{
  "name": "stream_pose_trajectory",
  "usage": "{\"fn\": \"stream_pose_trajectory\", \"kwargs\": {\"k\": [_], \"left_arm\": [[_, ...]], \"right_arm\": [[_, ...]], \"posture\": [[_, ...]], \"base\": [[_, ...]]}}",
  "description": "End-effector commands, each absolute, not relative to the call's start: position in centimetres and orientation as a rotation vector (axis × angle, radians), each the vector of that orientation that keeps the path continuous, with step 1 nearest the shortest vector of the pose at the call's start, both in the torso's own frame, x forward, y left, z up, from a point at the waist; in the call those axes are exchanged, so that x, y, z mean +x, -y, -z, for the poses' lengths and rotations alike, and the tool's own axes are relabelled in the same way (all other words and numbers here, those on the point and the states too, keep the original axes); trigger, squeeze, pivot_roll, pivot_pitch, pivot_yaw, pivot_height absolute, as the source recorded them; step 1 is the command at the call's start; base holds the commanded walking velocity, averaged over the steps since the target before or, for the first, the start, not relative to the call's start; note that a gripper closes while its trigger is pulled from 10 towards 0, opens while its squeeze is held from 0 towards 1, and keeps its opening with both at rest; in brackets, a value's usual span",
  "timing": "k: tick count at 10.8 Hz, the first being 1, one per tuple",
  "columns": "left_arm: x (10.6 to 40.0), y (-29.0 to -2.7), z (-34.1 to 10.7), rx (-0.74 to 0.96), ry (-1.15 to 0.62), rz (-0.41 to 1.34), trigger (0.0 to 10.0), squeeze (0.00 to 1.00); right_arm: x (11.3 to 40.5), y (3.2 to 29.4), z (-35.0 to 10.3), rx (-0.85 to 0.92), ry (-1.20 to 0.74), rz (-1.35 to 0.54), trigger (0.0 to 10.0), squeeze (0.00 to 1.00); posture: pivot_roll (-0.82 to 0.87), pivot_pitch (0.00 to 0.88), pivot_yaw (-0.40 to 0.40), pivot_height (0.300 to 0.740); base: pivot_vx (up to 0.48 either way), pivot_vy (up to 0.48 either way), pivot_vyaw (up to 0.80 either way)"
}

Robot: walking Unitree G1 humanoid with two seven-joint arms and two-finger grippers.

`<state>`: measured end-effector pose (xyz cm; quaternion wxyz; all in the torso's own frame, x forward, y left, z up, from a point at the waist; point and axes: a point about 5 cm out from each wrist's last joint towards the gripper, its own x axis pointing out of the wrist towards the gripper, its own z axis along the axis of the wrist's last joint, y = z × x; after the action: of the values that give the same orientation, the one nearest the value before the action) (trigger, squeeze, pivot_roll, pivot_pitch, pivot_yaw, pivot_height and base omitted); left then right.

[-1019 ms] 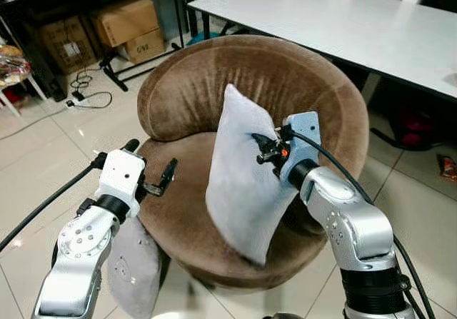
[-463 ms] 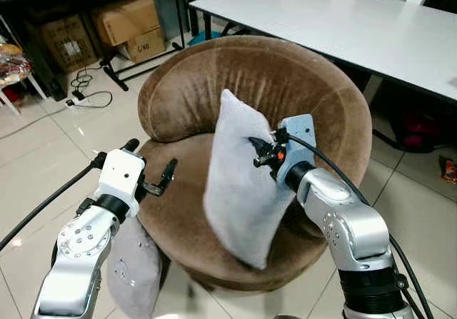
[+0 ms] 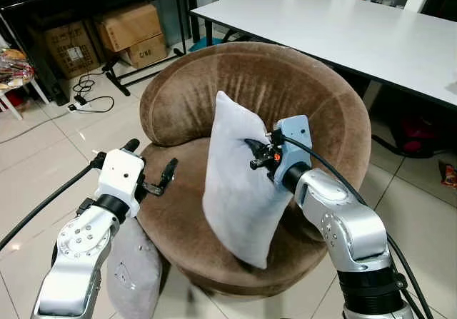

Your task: Move the pillow to the sofa from floor

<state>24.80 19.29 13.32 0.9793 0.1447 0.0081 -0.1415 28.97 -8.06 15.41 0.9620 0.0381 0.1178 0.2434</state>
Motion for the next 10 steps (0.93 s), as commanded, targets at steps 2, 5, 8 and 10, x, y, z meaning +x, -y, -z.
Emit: {"fn": "stream_pose_trajectory", "kwargs": {"k": [2, 5, 8, 10], "left_arm": [[24.90, -19.58, -13.49, 0.304, -0.010, 0.286, 10.0, 0.58], [24.94, -19.53, -13.45, 0.300, -0.008, 0.290, 10.0, 0.58], [24.91, -19.52, -13.36, 0.298, -0.007, 0.296, 10.0, 0.58], [24.89, -19.55, -13.35, 0.300, -0.008, 0.298, 10.0, 0.58]], "right_arm": [[29.21, 7.95, -16.59, 0.081, -0.168, -0.497, 10.0, 0.00], [29.20, 7.92, -16.37, 0.057, -0.177, -0.498, 10.0, 0.00], [29.20, 7.95, -16.23, 0.058, -0.184, -0.494, 10.0, 0.00], [29.23, 7.98, -16.26, 0.050, -0.181, -0.488, 10.0, 0.00]], "posture": [[-0.08, 0.000, 0.052, 0.740], [-0.08, 0.000, 0.051, 0.740], [-0.08, 0.000, 0.053, 0.740], [-0.08, 0.000, 0.055, 0.740]], "base": [[0.313, 0.000, 0.00], [0.315, 0.000, 0.42], [0.334, 0.000, -0.26], [0.337, 0.000, -0.39]]}}
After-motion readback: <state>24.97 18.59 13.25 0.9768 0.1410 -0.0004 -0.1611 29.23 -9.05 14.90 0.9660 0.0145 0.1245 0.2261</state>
